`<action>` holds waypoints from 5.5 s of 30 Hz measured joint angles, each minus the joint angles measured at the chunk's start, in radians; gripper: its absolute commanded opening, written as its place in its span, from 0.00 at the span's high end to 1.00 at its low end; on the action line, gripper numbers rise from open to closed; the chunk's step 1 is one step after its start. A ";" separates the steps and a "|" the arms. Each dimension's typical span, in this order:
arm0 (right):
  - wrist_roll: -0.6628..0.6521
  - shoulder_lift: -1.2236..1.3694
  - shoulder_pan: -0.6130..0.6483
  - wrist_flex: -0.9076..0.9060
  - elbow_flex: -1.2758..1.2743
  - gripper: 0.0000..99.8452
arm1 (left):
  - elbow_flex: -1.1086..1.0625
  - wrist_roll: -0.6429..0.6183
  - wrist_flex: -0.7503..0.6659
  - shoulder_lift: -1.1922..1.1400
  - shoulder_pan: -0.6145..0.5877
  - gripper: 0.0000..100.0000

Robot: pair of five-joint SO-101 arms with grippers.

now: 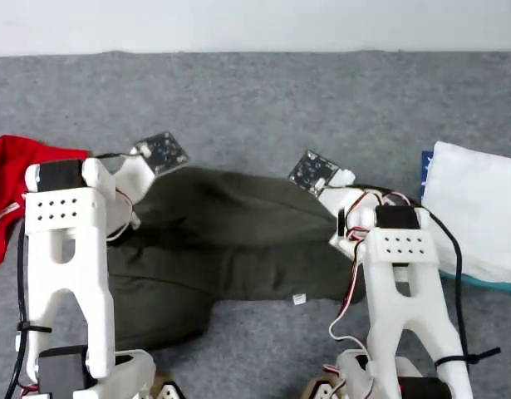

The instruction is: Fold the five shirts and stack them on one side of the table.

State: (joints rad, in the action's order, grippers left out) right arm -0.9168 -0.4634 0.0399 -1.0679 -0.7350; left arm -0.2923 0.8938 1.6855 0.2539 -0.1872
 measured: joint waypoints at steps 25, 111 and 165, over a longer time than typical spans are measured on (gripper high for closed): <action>-0.044 -0.037 0.000 -0.163 0.000 0.99 | 0.000 0.308 0.038 0.006 -0.239 0.98; 0.592 0.431 0.783 -0.213 0.514 0.79 | -0.210 -0.262 -0.084 0.272 -0.773 0.97; 0.368 0.950 1.054 -0.597 1.003 0.98 | -0.210 -0.218 -0.069 0.272 -0.822 0.97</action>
State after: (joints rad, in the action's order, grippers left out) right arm -0.5485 0.4864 1.0940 -1.6648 0.2685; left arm -0.5025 0.6759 1.6164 0.5255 -1.0096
